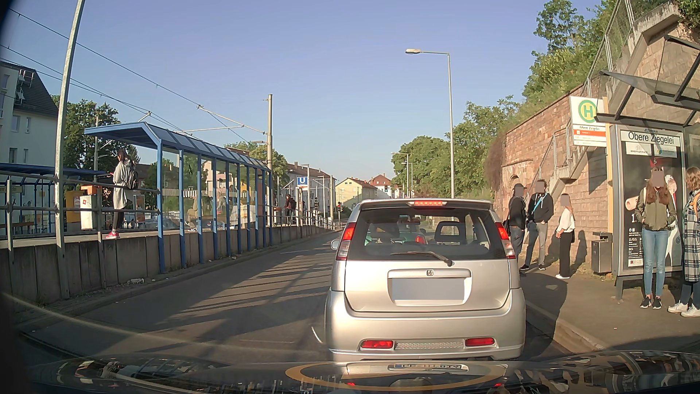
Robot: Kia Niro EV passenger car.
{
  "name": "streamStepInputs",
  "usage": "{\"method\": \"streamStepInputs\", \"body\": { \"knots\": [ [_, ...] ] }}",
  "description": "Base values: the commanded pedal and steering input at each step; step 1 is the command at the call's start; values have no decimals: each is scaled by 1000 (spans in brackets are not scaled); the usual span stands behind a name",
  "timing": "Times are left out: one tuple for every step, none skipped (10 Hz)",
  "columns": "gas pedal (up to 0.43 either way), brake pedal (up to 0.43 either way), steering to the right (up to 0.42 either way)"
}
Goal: Follow the waypoints while adhering to traffic rules and regulations
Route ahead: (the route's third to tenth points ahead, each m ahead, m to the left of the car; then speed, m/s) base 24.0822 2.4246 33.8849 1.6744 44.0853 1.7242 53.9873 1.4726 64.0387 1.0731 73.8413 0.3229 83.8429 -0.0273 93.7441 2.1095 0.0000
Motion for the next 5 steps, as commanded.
{"method": "streamStepInputs", "body": {
  "knots": [
    [0,207,-4],
    [0,207,-4],
    [0,207,-4],
    [0,207,-4],
    [0,213,-4]
  ]
}}
